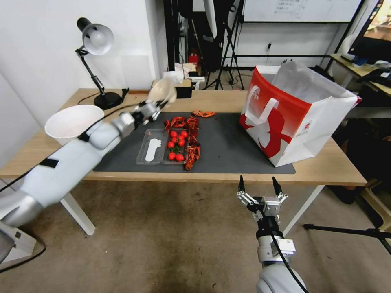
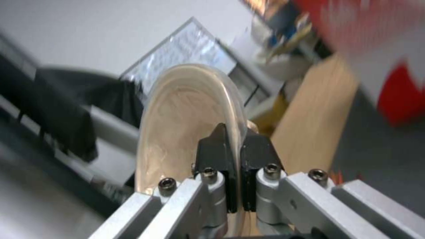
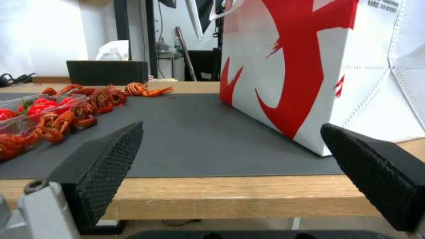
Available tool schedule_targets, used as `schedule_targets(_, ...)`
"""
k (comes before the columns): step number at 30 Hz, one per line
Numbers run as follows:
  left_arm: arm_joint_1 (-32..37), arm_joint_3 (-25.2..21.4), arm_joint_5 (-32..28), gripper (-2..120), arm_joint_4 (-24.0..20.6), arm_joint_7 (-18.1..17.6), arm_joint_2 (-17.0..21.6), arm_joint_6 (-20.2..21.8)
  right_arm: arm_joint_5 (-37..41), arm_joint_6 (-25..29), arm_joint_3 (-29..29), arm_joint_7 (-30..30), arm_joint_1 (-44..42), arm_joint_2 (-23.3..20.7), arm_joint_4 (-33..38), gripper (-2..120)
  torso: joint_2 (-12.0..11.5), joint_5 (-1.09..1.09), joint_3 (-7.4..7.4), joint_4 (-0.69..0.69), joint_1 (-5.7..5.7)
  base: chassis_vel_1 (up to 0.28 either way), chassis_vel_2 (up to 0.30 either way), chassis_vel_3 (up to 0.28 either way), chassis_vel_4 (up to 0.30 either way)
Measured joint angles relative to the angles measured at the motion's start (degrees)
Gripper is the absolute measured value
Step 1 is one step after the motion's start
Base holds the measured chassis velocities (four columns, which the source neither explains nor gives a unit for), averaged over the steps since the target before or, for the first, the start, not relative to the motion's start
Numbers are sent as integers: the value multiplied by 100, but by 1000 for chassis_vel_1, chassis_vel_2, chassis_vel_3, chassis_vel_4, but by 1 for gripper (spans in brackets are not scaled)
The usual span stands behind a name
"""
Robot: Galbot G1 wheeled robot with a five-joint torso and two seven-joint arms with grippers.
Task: Pick up the trash from the table and place it into the takeout bag.
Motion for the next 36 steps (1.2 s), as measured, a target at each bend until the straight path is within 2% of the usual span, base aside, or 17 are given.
schedule_targets(6, -629, 421, -450, 0, -215, -65, -460, 181, -7, -2, 22, 1, -18, 15, 18, 100, 0, 0, 0, -2, 0, 0, 0, 0, 0)
schedule_targets(9, -1021, 659, -778, 0, -274, -137, -826, 314, -8, -2, 65, 3, -39, 26, 27, 100, 0, 0, 0, -1, 0, 0, 0, 0, 0)
schedule_targets(14, -1285, 825, -1031, 0, -319, -209, -1095, 420, -9, -2, 86, 4, -59, 41, 31, 100, 0, -1, 0, 0, 0, 0, 0, 0, 0)
schedule_targets(17, -1494, 995, -1389, 0, -454, -372, -1326, 573, -13, 2, 90, 6, -63, 60, 32, 100, 0, -1, 0, 0, -1, 0, 0, 0, 0)
schedule_targets(23, -1663, 1148, -1941, 0, -615, -611, -1564, 694, -16, 3, 90, 9, -47, 67, 16, 100, 0, -1, 0, 0, -1, 0, 0, 0, 0)
schedule_targets(25, -1759, 1260, -2418, 0, -724, -793, -1741, 776, -18, 3, 90, 12, -43, 67, 9, 100, 0, -1, 0, 0, -1, 0, 0, 0, 0)
schedule_targets(27, -1798, 1315, -2585, 0, -741, -854, -1847, 787, -18, 3, 91, 13, -42, 64, 9, 100, 0, -1, 0, 0, -1, 0, 0, 0, 0)
schedule_targets(36, -1825, 1562, -2979, 0, -507, -955, -2485, 785, -18, 3, 91, 19, -24, 61, 10, 100, 0, -1, 0, -1, -1, 0, 0, 0, 0)
